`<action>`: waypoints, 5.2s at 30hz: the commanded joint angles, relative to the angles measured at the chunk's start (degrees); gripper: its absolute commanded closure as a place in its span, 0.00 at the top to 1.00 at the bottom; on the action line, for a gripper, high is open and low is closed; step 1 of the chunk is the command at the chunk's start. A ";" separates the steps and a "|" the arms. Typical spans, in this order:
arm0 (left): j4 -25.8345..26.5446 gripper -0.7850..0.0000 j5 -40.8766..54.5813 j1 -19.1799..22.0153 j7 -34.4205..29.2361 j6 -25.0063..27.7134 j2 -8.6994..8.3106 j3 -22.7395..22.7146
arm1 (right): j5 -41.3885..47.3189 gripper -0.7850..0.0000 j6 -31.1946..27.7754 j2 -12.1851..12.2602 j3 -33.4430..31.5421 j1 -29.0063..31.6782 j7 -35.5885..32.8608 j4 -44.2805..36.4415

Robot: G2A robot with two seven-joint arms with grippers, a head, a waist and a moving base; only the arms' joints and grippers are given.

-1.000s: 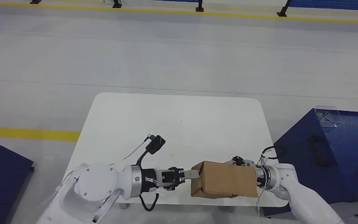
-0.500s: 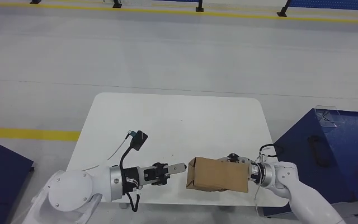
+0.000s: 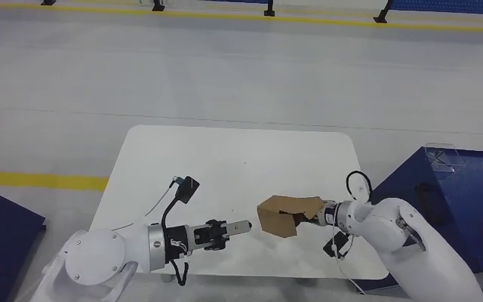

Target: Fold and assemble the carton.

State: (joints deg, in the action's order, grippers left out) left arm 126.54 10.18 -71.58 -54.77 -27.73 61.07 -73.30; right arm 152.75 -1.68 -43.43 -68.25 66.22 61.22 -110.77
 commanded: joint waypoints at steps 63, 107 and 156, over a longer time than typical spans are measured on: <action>-18.24 1.00 -13.16 12.55 6.32 -20.34 1.90 18.65 | -83.89 1.00 18.52 -4.06 -7.74 9.00 -90.15 19.87; -50.17 1.00 -10.49 35.02 9.88 -23.84 14.89 43.61 | -161.01 1.00 27.64 -0.32 -0.35 10.36 -95.17 5.25; -35.19 1.00 -18.91 26.38 16.58 -30.27 9.56 27.97 | -167.32 1.00 17.50 -2.89 -5.18 18.46 -97.91 -0.69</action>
State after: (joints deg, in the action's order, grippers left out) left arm 91.97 -8.82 -45.50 -38.22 -58.00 70.51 -45.43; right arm -14.24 18.14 -46.71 -71.41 82.56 -35.39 -110.86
